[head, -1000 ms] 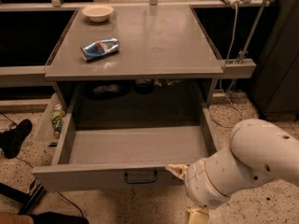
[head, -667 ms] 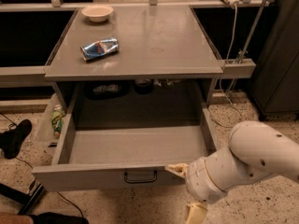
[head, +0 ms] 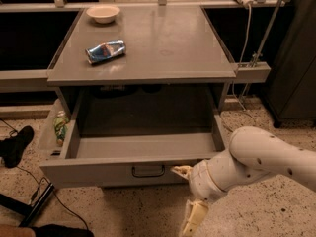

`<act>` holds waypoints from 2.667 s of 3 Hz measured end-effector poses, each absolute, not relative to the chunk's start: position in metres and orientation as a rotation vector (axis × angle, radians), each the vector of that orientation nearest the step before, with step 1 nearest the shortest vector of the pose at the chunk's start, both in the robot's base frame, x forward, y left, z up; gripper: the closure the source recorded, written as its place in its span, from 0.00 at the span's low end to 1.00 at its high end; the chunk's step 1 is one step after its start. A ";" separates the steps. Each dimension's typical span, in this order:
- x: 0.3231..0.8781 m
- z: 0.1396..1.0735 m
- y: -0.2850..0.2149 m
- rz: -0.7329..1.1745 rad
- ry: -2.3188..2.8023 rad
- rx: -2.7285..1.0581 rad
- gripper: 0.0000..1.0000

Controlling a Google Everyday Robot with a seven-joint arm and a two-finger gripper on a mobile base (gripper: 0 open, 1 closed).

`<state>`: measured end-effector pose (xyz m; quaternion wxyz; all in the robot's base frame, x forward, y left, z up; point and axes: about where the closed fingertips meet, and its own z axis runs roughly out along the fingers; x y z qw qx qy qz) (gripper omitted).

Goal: Close top drawer

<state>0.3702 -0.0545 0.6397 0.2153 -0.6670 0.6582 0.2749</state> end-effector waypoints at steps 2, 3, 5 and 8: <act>0.410 0.628 -0.038 0.740 1.815 -1.859 0.00; 0.422 0.630 -0.040 0.695 1.832 -1.855 0.00; 0.489 0.634 -0.074 0.612 1.893 -1.738 0.00; 0.545 0.620 -0.077 0.575 1.882 -1.665 0.00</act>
Offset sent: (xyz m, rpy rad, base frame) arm 0.0332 0.0112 -0.0107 -0.0073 -0.0142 -0.0033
